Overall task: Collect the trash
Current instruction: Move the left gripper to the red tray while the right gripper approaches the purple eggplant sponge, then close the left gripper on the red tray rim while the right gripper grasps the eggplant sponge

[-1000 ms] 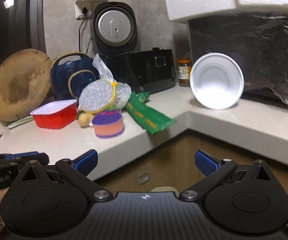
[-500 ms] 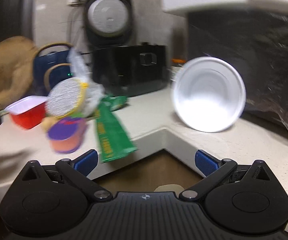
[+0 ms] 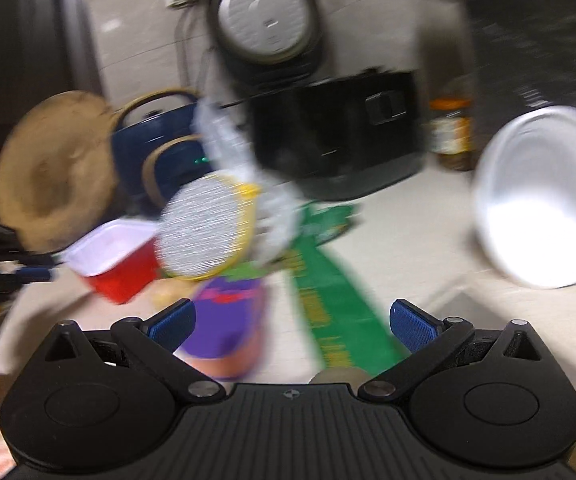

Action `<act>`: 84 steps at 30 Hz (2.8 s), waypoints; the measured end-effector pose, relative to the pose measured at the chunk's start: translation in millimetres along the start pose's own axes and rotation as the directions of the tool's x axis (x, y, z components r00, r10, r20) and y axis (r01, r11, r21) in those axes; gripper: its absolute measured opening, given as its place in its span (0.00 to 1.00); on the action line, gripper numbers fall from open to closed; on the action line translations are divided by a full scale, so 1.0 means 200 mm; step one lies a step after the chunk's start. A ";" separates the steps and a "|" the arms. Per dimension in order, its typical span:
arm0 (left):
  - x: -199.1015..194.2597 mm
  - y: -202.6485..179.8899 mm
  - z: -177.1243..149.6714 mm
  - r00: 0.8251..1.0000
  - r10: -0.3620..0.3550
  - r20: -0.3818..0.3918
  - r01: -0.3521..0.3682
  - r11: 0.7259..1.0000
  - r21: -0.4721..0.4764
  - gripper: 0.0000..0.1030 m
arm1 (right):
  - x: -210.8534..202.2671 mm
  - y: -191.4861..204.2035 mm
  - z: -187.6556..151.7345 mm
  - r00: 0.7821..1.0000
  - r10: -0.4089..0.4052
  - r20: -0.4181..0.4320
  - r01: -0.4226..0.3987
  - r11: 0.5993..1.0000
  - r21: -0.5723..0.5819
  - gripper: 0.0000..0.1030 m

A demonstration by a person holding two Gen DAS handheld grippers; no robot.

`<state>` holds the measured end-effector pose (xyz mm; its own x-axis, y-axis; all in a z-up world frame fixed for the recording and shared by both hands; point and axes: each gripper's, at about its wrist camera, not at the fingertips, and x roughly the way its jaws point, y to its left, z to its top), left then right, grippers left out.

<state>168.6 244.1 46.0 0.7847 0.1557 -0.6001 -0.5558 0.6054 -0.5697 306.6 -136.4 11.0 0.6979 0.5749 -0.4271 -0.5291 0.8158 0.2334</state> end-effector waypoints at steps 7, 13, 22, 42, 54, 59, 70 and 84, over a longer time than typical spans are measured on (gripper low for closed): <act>0.10 -0.08 0.01 0.996 0.067 0.062 -0.071 0.995 0.066 0.19 | 0.08 0.28 -0.09 0.996 0.089 -0.023 -0.091 0.990 -0.106 1.00; 0.14 -0.15 0.04 0.993 0.058 0.104 -0.070 0.991 0.110 0.19 | 0.04 0.33 -0.16 0.998 0.069 -0.011 -0.069 0.986 -0.150 1.00; 0.10 -0.18 -0.02 0.976 0.143 0.162 -0.190 0.926 0.326 0.21 | 0.11 0.29 -0.15 0.998 0.051 -0.034 -0.055 0.991 -0.124 1.00; 0.38 -0.32 0.44 0.985 0.122 0.124 -0.173 0.761 0.625 0.21 | 0.03 0.26 -0.16 0.997 0.070 -0.039 -0.075 0.988 -0.138 1.00; 0.51 -0.27 0.44 0.979 0.161 -0.126 -0.045 0.770 0.637 0.26 | 0.00 0.20 -0.13 0.990 0.097 -0.103 -0.108 0.988 -0.106 1.00; 0.30 -0.20 0.27 0.966 0.082 -0.245 0.066 0.837 0.543 0.21 | 0.02 0.21 -0.11 0.993 0.089 -0.071 -0.097 0.988 -0.120 1.00; 0.15 -0.05 -0.02 0.983 0.021 -0.181 0.069 0.876 0.477 0.13 | 0.22 0.29 -0.07 0.999 0.012 -0.039 -0.019 0.983 -0.185 1.00; -0.21 -0.05 -0.11 0.997 -0.003 -0.078 0.041 0.870 0.491 0.12 | 0.06 0.29 -0.07 0.997 0.072 -0.014 -0.073 0.989 -0.129 0.72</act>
<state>134.8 213.9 65.0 0.7622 0.0927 -0.6406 -0.3167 0.9165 -0.2442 277.6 -82.7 7.8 0.6514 0.6311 -0.4213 -0.6364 0.7567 0.1497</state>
